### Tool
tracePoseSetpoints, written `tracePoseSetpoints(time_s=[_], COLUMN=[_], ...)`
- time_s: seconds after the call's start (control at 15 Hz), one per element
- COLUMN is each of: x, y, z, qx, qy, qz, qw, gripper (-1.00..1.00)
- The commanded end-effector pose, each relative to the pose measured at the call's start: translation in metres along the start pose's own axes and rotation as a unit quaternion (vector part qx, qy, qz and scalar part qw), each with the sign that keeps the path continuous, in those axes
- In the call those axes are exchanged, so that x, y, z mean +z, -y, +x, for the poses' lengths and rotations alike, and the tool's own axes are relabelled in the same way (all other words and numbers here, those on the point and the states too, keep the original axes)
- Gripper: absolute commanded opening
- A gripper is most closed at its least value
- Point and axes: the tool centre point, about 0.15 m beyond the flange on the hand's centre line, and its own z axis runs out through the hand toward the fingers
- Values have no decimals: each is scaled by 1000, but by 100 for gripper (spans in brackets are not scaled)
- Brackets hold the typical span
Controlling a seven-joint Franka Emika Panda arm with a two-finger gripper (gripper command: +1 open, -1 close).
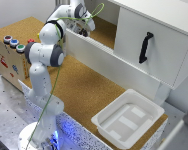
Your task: Go towards the white box and store the purple object
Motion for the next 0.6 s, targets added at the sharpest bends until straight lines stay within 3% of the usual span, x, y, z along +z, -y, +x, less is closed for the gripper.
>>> tracePoseSetpoints(time_s=[0.0, 0.2, 0.4, 0.53], x=[-5, 2, 43, 64], y=[-69, -97, -142, -173], z=[-38, -47, -55, -59], qx=[23, 37, 72, 97], qy=[11, 24, 70, 83], qz=[20, -5, -13, -19], qw=[999, 999, 995, 992], gripper=[-100, -100, -100, -100])
